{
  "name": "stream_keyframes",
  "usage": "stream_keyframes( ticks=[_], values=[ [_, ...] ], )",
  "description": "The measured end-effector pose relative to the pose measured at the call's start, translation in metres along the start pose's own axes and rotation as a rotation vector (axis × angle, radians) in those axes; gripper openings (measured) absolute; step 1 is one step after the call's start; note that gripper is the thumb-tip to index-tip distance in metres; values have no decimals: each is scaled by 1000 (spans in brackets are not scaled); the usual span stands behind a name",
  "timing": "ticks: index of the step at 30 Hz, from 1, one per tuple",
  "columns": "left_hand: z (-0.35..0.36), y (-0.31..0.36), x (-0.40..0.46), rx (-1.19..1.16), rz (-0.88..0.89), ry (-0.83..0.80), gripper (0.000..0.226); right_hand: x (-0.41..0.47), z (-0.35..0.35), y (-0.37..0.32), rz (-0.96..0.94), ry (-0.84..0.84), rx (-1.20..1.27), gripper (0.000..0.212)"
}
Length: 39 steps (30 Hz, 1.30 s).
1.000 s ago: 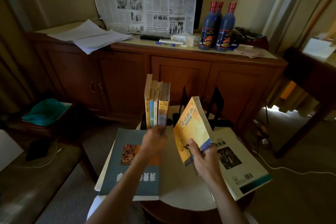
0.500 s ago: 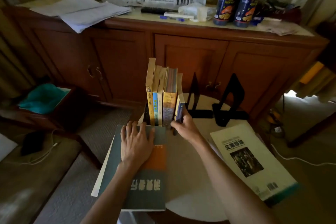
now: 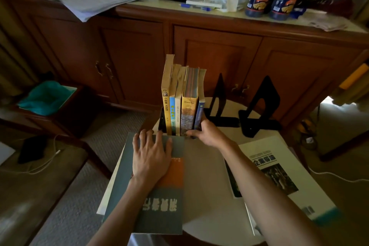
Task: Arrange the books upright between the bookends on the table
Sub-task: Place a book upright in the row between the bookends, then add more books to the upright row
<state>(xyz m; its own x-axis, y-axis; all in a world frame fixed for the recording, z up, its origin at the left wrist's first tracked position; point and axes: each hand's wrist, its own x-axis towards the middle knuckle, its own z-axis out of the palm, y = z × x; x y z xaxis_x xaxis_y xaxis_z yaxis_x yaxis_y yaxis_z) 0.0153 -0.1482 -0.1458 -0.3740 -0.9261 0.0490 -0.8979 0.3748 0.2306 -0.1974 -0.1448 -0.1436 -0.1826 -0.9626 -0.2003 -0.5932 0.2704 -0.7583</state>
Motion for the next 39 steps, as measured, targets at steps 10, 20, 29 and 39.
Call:
stream_keyframes(
  ticks=[10, 20, 29, 39],
  values=[
    [-5, -1, -3, -134, 41, 80, 50, -77, -28, 3, 50, 95, -19, 83],
    [-10, 91, -58, -437, 489, -36, 20, -182, 68, 47, 68, 319, -416, 73],
    [48, 141, -34, -447, 336, -359, 47, -206, 87, 75, 74, 425, -595, 87],
    [44, 117, -33, 661, 648, -246, 53, -209, 107, 73, -154, 388, -620, 72]
  ],
)
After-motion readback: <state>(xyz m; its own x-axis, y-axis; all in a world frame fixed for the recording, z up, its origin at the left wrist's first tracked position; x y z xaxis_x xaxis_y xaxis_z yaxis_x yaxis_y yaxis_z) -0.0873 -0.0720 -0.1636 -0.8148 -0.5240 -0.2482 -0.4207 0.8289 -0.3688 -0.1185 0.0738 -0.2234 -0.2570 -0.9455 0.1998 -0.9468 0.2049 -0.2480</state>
